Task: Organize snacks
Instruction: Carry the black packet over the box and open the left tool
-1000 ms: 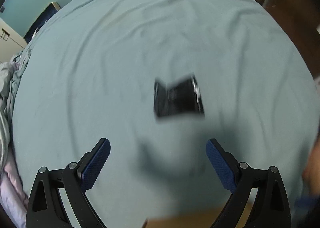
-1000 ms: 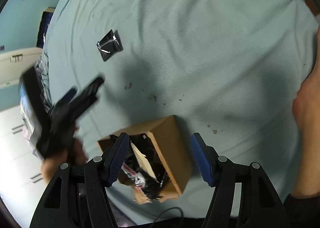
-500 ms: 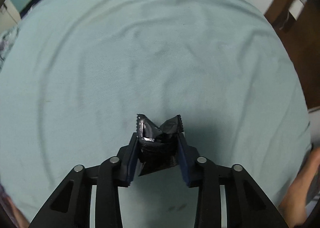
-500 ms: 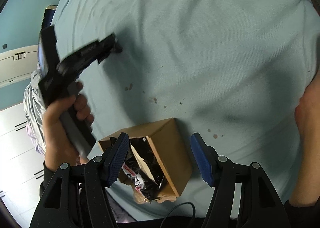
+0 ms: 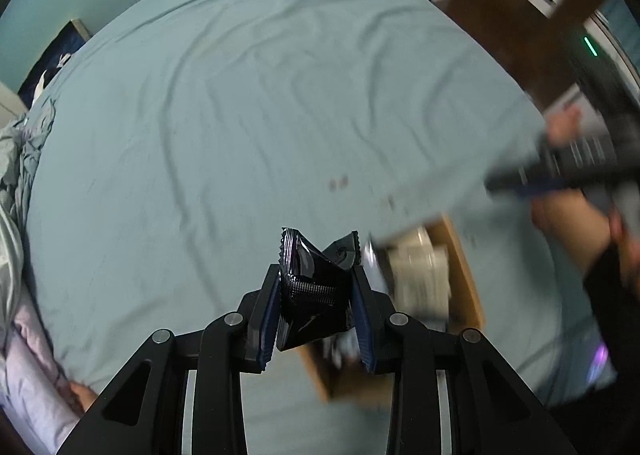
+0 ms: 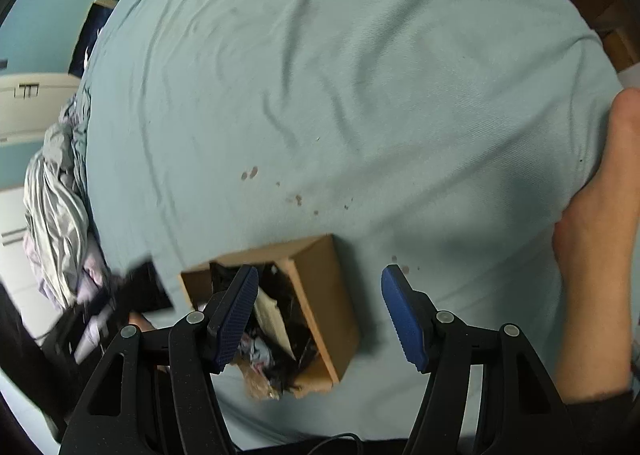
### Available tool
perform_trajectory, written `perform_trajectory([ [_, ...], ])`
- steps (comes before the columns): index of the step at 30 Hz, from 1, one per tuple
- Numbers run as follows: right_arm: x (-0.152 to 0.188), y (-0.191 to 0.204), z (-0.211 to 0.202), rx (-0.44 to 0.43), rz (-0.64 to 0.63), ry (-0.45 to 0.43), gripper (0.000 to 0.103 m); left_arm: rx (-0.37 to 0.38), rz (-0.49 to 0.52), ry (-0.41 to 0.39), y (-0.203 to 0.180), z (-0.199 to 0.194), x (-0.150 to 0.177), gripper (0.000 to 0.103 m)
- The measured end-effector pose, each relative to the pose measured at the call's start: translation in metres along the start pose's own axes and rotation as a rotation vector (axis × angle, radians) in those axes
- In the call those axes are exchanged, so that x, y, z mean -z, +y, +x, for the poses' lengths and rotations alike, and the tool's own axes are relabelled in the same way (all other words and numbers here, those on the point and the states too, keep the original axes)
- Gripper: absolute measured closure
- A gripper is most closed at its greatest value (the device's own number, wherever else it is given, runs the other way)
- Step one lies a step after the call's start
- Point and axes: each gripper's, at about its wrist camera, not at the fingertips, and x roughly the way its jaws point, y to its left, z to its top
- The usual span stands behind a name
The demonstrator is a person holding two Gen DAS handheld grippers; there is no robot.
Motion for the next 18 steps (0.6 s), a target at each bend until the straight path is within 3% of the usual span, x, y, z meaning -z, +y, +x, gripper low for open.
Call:
perform_trajectory([
  [3, 0.007, 0.02, -0.009, 0.027, -0.074, -0.001, 0.04, 0.051, -0.053, 0.009, 0.006, 0.0, 0.023, 0.071],
  [7, 0.02, 0.046, -0.017, 0.075, -0.17, -0.035, 0.04, 0.091, -0.082, -0.048, -0.002, 0.012, 0.028, 0.065],
  [8, 0.027, 0.057, -0.018, 0.1, -0.216, -0.046, 0.04, 0.107, -0.081, -0.057, -0.004, 0.014, 0.029, 0.058],
  [9, 0.032, 0.063, -0.016, 0.122, -0.253, -0.052, 0.04, 0.112, -0.078, -0.069, -0.007, 0.014, 0.031, 0.042],
  [11, 0.044, 0.08, -0.009, 0.18, -0.351, -0.058, 0.04, 0.084, -0.089, -0.115, -0.01, 0.014, 0.035, 0.02],
  [12, 0.054, 0.09, -0.002, 0.216, -0.428, -0.052, 0.04, 0.064, -0.099, -0.151, -0.009, 0.013, 0.037, 0.017],
  [16, 0.082, 0.11, 0.024, 0.29, -0.652, -0.039, 0.04, -0.02, -0.124, -0.249, 0.003, 0.008, 0.053, 0.017],
  [18, 0.095, 0.117, 0.034, 0.349, -0.783, -0.104, 0.04, -0.053, -0.151, -0.273, 0.015, 0.007, 0.058, 0.017],
])
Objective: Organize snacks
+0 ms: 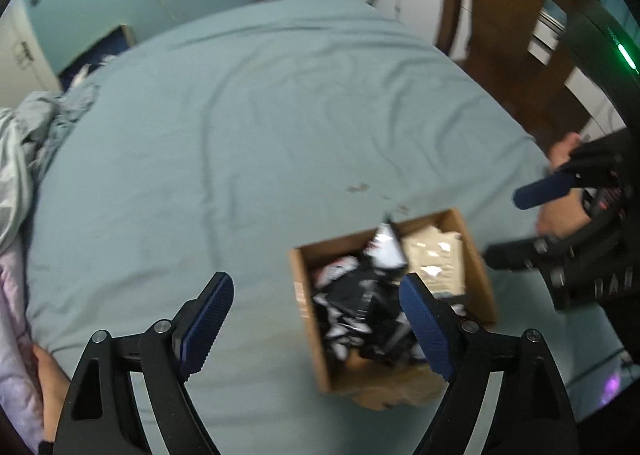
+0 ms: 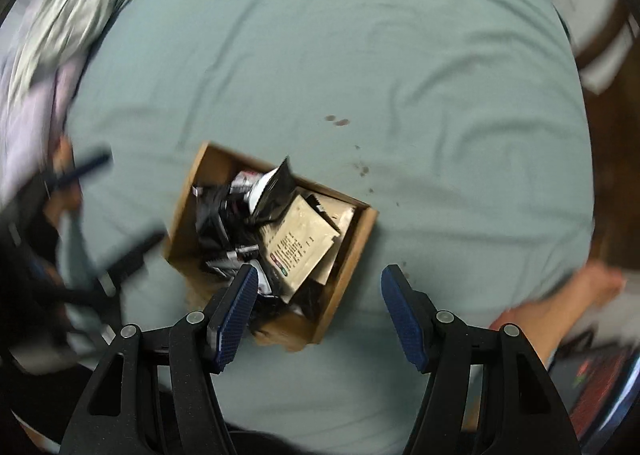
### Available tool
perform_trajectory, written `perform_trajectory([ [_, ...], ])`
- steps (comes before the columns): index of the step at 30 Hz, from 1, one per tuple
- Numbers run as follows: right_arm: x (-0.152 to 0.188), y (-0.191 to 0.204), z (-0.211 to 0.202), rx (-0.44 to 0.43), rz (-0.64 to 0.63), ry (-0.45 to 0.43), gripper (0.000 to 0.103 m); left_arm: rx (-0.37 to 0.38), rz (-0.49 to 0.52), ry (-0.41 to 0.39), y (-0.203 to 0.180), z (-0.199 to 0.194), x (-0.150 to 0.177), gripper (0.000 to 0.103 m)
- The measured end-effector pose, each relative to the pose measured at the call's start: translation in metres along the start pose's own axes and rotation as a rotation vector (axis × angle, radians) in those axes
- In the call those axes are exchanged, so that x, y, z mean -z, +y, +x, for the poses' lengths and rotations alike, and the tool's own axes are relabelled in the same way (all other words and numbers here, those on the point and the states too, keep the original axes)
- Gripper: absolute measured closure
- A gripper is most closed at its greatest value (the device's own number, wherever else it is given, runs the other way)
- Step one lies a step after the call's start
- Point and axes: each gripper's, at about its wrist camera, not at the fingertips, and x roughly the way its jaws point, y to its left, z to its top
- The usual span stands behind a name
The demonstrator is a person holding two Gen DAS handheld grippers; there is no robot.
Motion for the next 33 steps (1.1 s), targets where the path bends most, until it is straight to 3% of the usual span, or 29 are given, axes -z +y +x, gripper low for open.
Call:
perform_trajectory([
  [3, 0.008, 0.014, 0.002, 0.093, -0.114, -0.12, 0.04, -0.032, -0.057, -0.004, 0.016, 0.001, 0.007, 0.017],
  [6, 0.017, 0.017, 0.004, 0.074, -0.118, -0.202, 0.04, -0.045, -0.082, -0.005, 0.025, 0.002, 0.011, 0.017],
  [11, 0.029, 0.005, -0.005, 0.054, -0.071, -0.285, 0.04, -0.103, -0.035, -0.043, 0.023, -0.002, 0.017, 0.016],
  [18, 0.041, -0.003, -0.005, 0.013, -0.024, -0.214, 0.04, -0.161, 0.035, -0.077, 0.011, -0.004, 0.015, 0.005],
  [26, 0.045, 0.001, 0.003, -0.002, -0.065, -0.127, 0.04, -0.184, 0.081, -0.069, 0.004, -0.001, 0.014, 0.003],
  [33, 0.04, 0.004, 0.008, 0.01, -0.07, -0.105, 0.04, -0.179, 0.091, -0.053, 0.001, 0.002, 0.013, 0.003],
])
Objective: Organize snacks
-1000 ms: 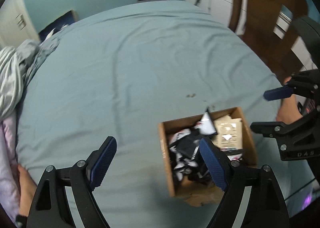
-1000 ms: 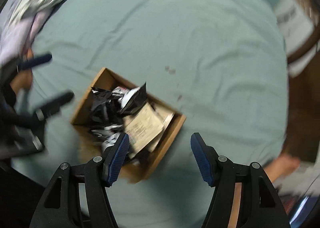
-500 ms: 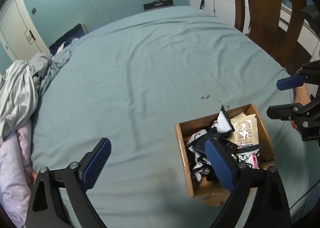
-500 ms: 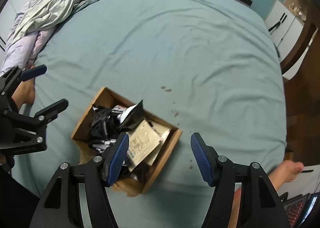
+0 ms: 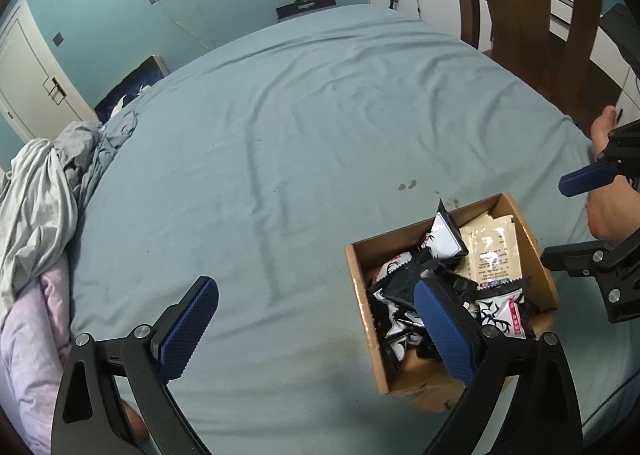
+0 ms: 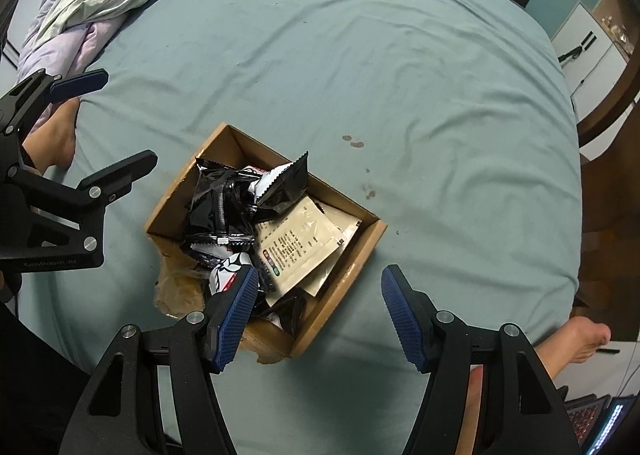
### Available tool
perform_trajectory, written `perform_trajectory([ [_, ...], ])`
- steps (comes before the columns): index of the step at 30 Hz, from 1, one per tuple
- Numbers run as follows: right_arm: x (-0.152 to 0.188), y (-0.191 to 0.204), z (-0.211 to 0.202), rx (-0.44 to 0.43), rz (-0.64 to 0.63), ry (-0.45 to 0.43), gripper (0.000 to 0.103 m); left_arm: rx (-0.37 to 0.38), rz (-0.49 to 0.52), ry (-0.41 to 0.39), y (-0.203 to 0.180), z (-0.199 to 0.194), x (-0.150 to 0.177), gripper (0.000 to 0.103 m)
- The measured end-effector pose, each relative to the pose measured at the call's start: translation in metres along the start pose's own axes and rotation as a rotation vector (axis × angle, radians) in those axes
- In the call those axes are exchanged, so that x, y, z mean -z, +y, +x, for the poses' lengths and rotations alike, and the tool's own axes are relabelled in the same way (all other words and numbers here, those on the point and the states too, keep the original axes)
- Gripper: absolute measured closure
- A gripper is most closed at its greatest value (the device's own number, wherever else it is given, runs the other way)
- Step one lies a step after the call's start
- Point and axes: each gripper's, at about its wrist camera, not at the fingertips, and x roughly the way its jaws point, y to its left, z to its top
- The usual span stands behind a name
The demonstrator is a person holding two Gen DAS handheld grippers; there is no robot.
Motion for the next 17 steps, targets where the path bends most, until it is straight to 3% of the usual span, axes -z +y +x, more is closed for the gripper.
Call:
perform_trajectory([
  [17, 0.001, 0.0058, 0.0061, -0.018, -0.004, 0.027, 0.04, 0.025, 0.008, 0.004, -0.0061, -0.0026, -0.0037, 0.001],
])
